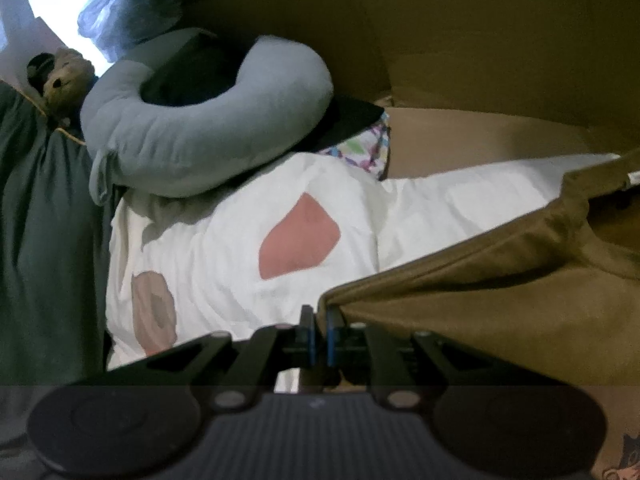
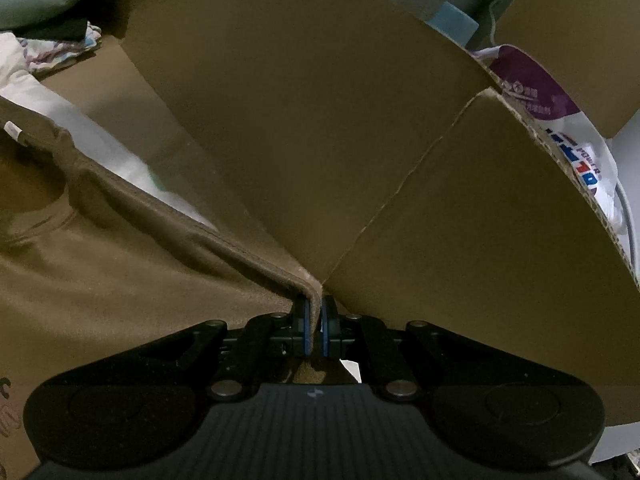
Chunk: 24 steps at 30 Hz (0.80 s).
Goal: Fold clothes
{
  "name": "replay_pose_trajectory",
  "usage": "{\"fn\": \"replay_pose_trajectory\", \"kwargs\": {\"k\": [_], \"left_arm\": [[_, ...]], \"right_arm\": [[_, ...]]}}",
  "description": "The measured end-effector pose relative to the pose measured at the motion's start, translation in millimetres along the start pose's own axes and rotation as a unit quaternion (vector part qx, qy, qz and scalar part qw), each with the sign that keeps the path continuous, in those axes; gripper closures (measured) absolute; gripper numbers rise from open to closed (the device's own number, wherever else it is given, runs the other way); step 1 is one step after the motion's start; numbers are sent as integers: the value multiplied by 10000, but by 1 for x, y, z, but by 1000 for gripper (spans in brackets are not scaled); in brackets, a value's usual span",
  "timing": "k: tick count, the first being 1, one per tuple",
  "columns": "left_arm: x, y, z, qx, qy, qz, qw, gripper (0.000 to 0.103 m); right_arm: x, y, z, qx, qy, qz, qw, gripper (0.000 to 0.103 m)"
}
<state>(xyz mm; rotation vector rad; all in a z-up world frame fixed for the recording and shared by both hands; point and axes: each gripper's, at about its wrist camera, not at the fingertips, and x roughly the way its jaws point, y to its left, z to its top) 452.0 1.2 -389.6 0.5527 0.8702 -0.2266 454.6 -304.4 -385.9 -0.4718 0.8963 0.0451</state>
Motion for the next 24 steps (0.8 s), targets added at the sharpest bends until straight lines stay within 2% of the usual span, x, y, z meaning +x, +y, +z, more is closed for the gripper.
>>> {"fn": "replay_pose_trajectory", "kwargs": {"k": [9,12,14,15,18,19,20,24], "left_arm": [[22,-8,9,-121,9,78,9999,97],[36,-10,11,-227,293,-102,9993,97],[38,-16,9,-43,282,-34,9996,88],[37,-18,8,13,261,-21,9997,88],[31,-12,6,-47,205,-151,9997,86],[29,-9,5,-60,178,-138,9997,80],[26,-6,4,-86,157,-141,9997,74],[13,7,-1,-140,-9,-185,9997,71]], "right_arm": [[23,4,6,44,-11,-235,9997,99],[32,8,7,31,125,-38,9999,98],[36,9,6,-20,162,25,9999,93],[37,8,6,-32,180,11,9998,86],[29,2,5,109,62,120,9998,79],[25,0,4,133,4,148,9998,75],[21,-3,3,176,-62,203,9996,74],[2,-26,0,609,-351,587,9958,68]]}}
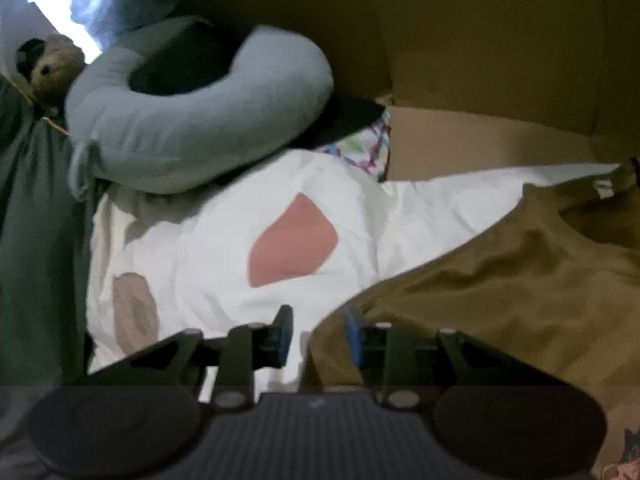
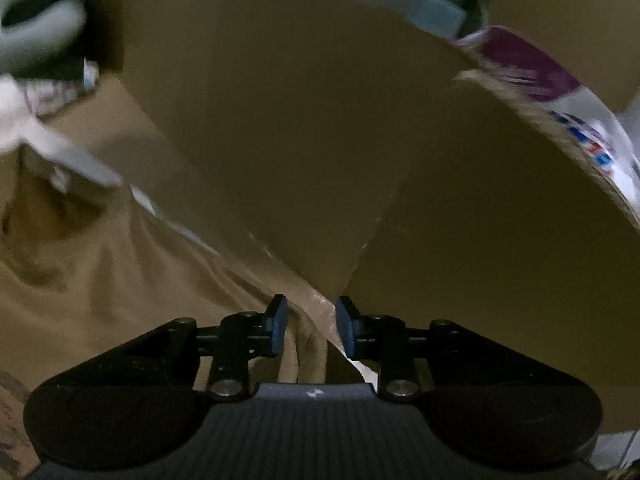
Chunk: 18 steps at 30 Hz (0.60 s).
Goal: Fold clothes
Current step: 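Lower the shirt onto the bedsheet and open both grippers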
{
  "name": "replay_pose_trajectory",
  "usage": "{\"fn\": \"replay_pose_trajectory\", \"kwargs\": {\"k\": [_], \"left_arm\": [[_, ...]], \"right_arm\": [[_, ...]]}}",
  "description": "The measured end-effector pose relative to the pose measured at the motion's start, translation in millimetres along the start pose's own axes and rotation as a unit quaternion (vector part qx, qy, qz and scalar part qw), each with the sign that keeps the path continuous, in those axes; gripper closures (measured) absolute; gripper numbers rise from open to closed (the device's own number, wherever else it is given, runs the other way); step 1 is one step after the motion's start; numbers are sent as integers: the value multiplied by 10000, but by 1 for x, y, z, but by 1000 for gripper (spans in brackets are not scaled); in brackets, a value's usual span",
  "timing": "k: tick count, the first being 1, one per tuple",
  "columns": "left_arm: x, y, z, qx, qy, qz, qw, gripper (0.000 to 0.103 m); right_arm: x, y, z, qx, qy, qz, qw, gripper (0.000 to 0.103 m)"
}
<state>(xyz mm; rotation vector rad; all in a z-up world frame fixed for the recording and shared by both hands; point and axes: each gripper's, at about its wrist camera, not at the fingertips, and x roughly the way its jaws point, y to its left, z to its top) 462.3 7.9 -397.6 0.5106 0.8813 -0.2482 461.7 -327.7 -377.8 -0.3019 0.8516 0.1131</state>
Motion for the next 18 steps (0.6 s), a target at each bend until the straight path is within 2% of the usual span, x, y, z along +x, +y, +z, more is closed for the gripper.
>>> {"fn": "replay_pose_trajectory", "kwargs": {"k": [8,18], "left_arm": [[-23,18,-21,75,-40,-58,9999,67],[-53,43,-67,251,208,-265,9991,67]], "right_arm": [[-37,-25,-22,420,-177,217,9987,66],[-83,-6,-67,538,-395,676,9955,66]]}}
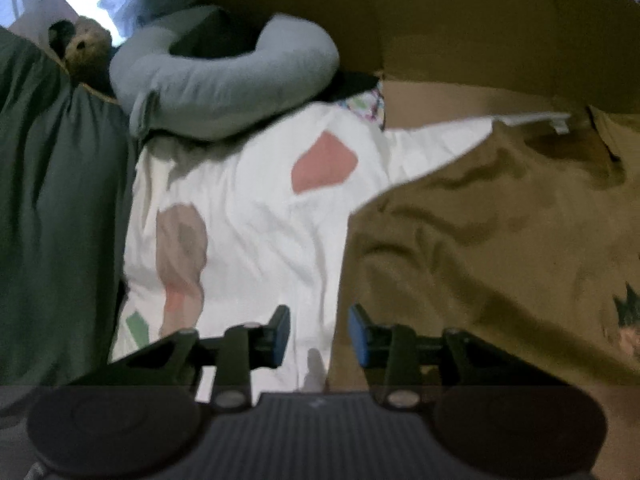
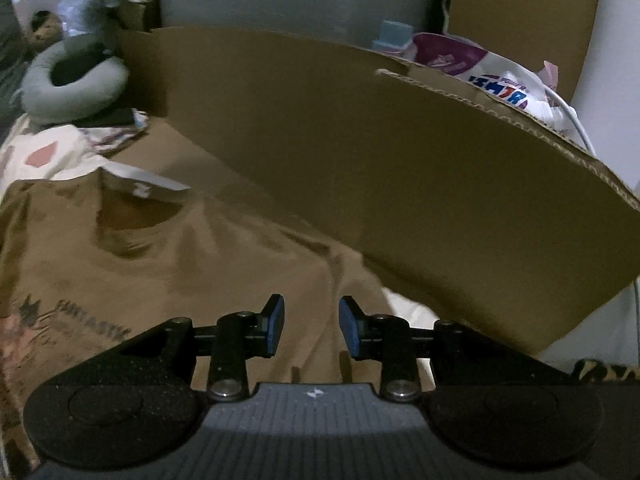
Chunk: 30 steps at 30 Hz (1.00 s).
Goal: Fold clothes
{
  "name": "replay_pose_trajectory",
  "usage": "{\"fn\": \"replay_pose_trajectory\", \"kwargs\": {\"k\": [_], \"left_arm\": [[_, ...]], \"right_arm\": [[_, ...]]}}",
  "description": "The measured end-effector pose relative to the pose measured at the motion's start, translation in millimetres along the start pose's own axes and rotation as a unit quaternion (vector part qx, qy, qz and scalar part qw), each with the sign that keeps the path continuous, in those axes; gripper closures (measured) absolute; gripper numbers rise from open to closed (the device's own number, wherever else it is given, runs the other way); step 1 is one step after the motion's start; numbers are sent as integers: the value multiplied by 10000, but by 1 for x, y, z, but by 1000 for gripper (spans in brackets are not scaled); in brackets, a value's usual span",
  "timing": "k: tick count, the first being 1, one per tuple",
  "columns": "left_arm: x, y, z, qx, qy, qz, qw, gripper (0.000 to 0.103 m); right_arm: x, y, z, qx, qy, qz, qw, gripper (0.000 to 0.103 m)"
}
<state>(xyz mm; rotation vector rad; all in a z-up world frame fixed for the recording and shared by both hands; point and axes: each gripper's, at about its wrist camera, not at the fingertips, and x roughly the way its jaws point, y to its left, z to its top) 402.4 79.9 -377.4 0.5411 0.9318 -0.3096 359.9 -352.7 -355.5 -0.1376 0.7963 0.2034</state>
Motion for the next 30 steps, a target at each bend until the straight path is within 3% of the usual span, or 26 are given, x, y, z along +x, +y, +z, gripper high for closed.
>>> {"fn": "replay_pose_trajectory", "kwargs": {"k": [5,10,15,21,30], "left_arm": [[5,5,-17,-55,363,-109,9993,72],[17,7,-36,-367,713,-258,9964,74],[25,-2,-49,-228,949,-262,9949,74],[40,-9,-58,-188,1198,-265,9923,74],[46,-17,-55,-109,1229,-201,9922,98]], "right_arm": [[-11,17,-12,82,7,182,9998,66],[-31,40,-39,555,-94,499,9972,66],[-39,79,-70,545,72,612,9966,66],[-43,94,-85,816,107,671,9943,66],[-40,93,-104,1057,316,709,9914,66]]}}
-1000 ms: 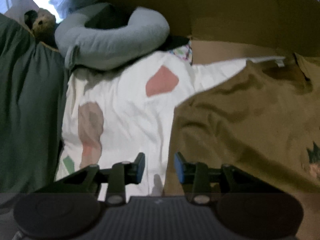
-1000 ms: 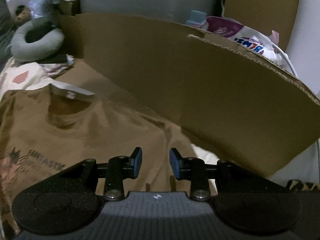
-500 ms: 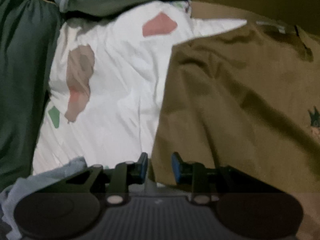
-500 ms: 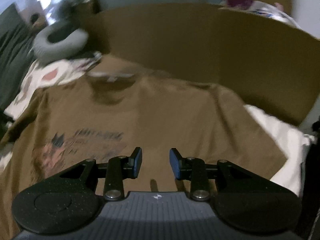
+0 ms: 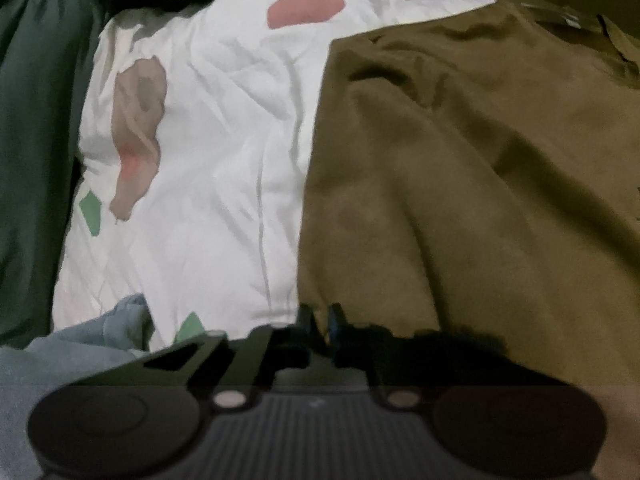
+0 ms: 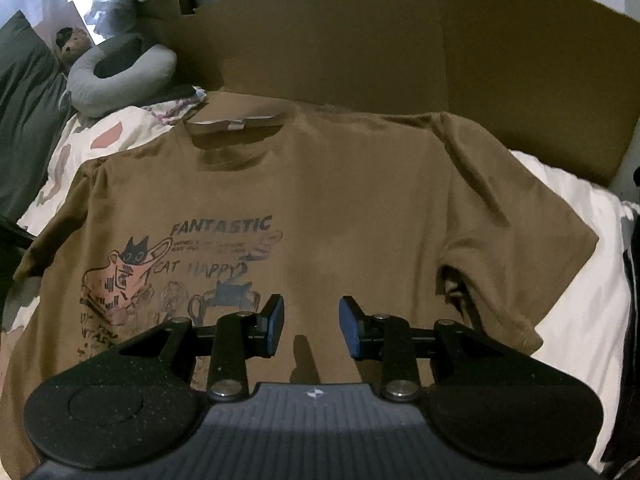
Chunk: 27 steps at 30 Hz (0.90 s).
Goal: Fold clothes
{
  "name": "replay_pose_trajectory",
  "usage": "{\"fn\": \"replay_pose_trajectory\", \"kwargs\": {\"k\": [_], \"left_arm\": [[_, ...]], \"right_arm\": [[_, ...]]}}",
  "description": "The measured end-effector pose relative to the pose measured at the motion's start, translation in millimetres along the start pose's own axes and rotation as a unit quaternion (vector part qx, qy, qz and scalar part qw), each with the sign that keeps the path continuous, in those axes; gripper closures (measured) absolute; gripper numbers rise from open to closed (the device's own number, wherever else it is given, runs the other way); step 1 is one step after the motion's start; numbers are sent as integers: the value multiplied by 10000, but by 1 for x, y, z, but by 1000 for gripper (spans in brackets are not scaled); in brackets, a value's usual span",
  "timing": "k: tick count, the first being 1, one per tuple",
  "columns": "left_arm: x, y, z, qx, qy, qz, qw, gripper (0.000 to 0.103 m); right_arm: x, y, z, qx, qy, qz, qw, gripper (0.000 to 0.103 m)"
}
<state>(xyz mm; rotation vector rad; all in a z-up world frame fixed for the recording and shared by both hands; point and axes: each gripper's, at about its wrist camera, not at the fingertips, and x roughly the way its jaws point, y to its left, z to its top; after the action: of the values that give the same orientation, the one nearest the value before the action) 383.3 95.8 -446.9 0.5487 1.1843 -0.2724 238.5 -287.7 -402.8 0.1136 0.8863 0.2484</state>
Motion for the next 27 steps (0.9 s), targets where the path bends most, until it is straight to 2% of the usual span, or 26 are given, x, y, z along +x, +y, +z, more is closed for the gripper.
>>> {"fn": "replay_pose_trajectory", "kwargs": {"k": [6,16,27], "left_arm": [[-11,8,-1,-66,-37,-102,9999,101],[-35,29,19,101,-244,223,9994,101],[-29,61,43,30,-79,623,9980,101]], "right_arm": [[2,0,-2,32,41,40,10000,66],[5,1,-9,4,165,61,9998,66],[4,-5,-12,-19,182,-70,9998,66]]}}
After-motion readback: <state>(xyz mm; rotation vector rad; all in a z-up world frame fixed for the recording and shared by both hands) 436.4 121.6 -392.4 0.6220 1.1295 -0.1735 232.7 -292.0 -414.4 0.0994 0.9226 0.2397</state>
